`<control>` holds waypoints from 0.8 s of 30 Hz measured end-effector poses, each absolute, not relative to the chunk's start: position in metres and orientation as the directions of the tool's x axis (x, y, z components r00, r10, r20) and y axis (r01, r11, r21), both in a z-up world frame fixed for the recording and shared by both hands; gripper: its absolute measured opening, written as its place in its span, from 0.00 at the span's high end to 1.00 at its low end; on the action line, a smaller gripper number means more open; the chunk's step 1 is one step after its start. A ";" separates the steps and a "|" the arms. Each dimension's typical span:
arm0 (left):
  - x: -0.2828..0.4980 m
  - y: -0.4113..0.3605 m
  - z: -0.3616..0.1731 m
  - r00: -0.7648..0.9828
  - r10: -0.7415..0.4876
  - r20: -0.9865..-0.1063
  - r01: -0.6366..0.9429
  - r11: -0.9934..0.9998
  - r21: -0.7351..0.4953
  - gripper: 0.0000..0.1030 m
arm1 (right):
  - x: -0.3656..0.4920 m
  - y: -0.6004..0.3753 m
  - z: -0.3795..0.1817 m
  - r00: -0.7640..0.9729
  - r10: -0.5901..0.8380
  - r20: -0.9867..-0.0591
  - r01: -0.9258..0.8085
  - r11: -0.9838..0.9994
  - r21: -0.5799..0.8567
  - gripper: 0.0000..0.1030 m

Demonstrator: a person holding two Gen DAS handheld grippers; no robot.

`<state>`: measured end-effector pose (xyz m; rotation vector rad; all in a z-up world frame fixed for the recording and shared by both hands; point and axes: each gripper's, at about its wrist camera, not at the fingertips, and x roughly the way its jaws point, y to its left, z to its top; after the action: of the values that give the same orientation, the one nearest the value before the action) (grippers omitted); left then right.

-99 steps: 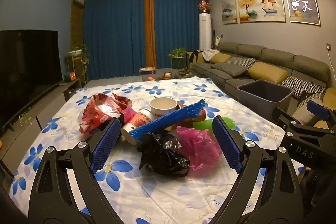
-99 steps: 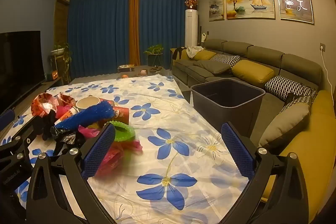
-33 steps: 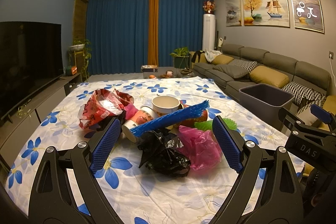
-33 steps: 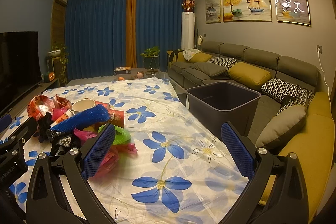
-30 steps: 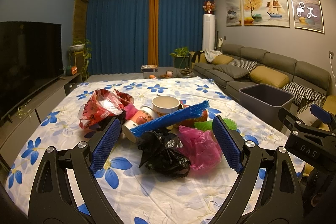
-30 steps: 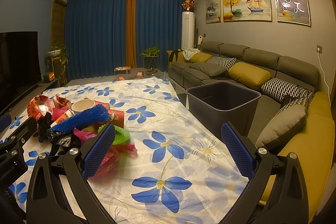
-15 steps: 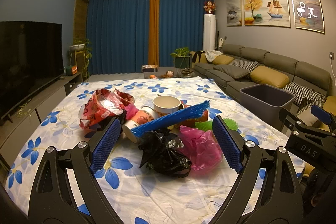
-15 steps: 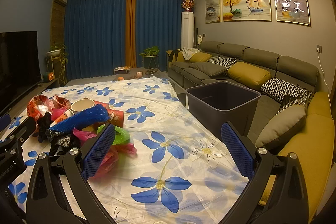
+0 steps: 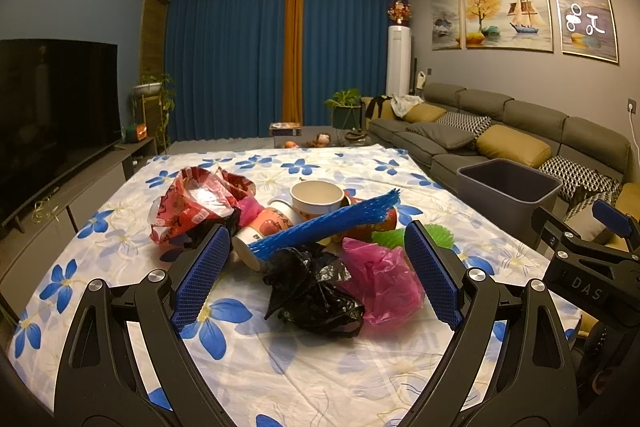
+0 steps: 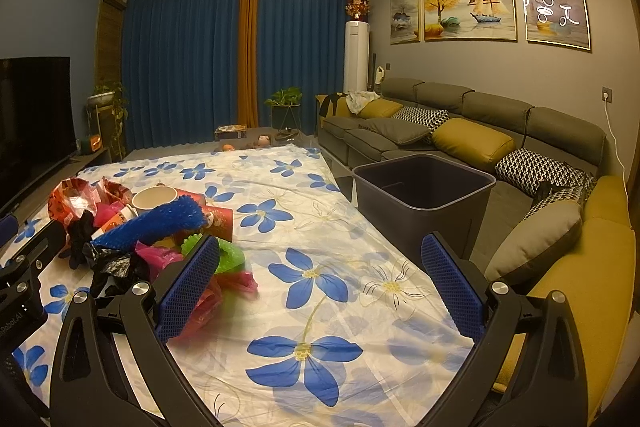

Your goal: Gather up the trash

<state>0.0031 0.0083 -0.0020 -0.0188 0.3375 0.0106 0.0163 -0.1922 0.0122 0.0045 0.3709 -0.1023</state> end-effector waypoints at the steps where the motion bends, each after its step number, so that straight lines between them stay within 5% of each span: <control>1: 0.003 0.008 -0.002 0.944 0.008 -0.331 -0.014 1.000 -0.016 0.15 | 0.016 -0.192 0.012 0.927 -0.100 -0.362 0.101 0.995 -0.015 0.05; 17: 0.007 0.010 -0.009 0.940 0.004 -0.342 -0.011 1.000 -0.019 0.15 | 0.023 -0.188 0.003 0.925 -0.098 -0.367 0.094 0.995 -0.027 0.05; 24: 0.015 0.030 -0.019 0.936 0.029 -0.351 -0.044 0.998 -0.036 0.29 | 0.035 -0.174 -0.011 0.919 -0.031 -0.393 0.023 0.999 -0.026 0.12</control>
<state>0.0152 0.0304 -0.0192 -0.0433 0.3584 0.0371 0.0355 -0.1740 -0.0113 -0.0214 0.4043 -0.0277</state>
